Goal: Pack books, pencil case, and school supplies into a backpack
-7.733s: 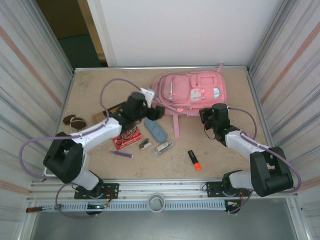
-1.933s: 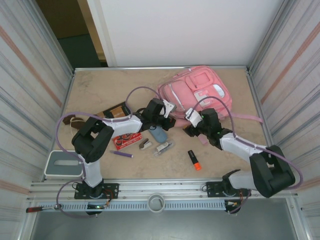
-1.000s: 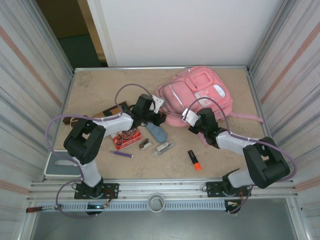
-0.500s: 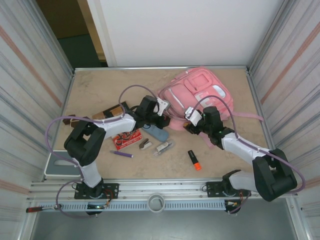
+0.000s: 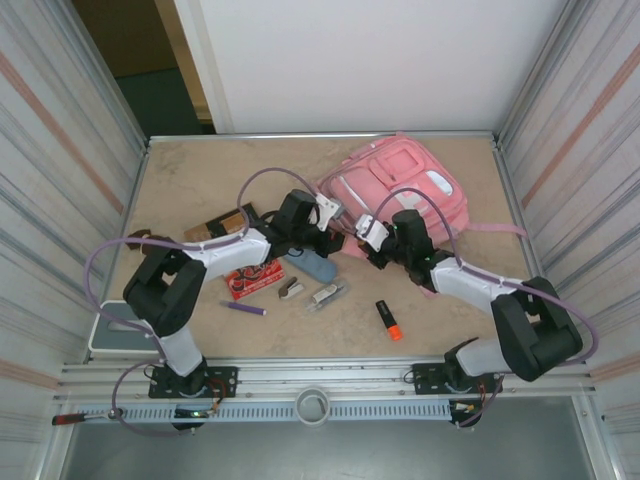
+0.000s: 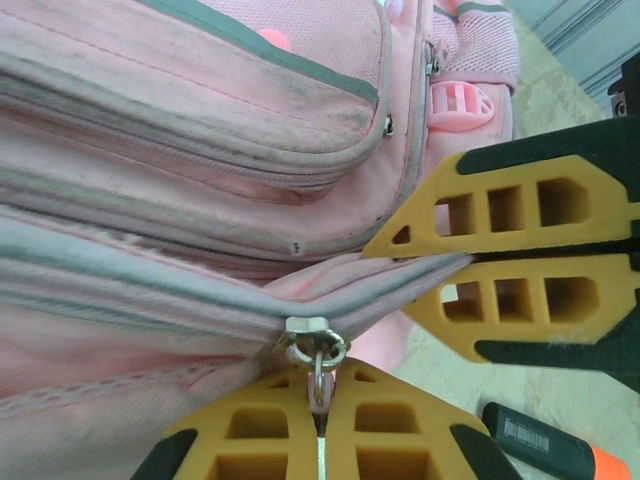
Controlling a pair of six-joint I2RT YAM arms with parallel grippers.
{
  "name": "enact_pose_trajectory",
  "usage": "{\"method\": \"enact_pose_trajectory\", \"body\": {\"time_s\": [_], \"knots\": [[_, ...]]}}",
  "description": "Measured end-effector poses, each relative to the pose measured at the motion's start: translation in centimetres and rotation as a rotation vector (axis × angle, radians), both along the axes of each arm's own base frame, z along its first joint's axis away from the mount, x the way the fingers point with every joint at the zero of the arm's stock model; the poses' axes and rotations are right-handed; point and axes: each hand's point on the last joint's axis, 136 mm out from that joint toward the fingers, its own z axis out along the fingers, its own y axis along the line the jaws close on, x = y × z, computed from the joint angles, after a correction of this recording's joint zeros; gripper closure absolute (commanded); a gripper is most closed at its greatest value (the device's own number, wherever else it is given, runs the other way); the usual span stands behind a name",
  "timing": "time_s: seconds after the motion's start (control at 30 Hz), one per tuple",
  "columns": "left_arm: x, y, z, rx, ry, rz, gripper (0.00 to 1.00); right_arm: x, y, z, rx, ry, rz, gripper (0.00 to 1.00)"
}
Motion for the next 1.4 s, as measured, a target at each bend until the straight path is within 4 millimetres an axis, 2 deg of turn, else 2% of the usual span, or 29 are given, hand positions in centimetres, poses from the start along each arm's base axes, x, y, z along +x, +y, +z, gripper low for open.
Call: {"method": "enact_pose_trajectory", "body": {"time_s": [0.1, 0.2, 0.33, 0.4, 0.57, 0.73, 0.83, 1.03, 1.2, 1.3, 1.4], "knots": [[0.9, 1.2, 0.2, -0.012, 0.002, 0.024, 1.00, -0.4, -1.1, 0.2, 0.006, -0.014, -0.022, 0.98], [3.0, 3.3, 0.2, -0.010, 0.000, 0.084, 1.00, -0.4, -2.4, -0.3, -0.007, -0.008, -0.059, 0.98], [5.2, 6.1, 0.0, 0.001, -0.003, 0.161, 1.00, -0.3, -3.3, -0.9, -0.030, 0.005, -0.086, 0.97], [5.7, 6.7, 0.1, 0.005, -0.003, 0.175, 1.00, -0.2, -3.5, -0.9, -0.031, 0.008, -0.093, 0.94], [5.5, 5.9, 0.1, 0.006, -0.005, 0.158, 1.00, 0.0, -4.3, -1.1, -0.029, 0.019, -0.119, 0.81], [4.7, 4.9, -0.7, 0.020, 0.007, 0.133, 1.00, -0.1, -4.7, -1.3, -0.020, 0.044, -0.143, 0.82], [4.4, 4.4, -1.7, 0.029, 0.021, 0.122, 1.00, -0.2, -5.0, -1.7, -0.029, 0.062, -0.159, 0.79], [4.0, 4.0, -4.2, 0.060, 0.065, 0.108, 1.00, -0.1, -5.1, -2.1, -0.017, 0.112, -0.186, 0.62], [4.0, 3.6, -4.4, 0.057, 0.058, 0.103, 1.00, 0.4, -3.8, -0.8, 0.042, 0.124, -0.164, 0.50], [4.0, 3.4, -4.9, 0.061, 0.063, 0.099, 1.00, 1.0, -2.1, -0.3, 0.054, 0.127, -0.132, 0.48], [4.1, 3.3, -5.1, 0.064, 0.063, 0.095, 1.00, 1.5, -0.3, -0.7, 0.044, 0.143, -0.096, 0.48]]}}
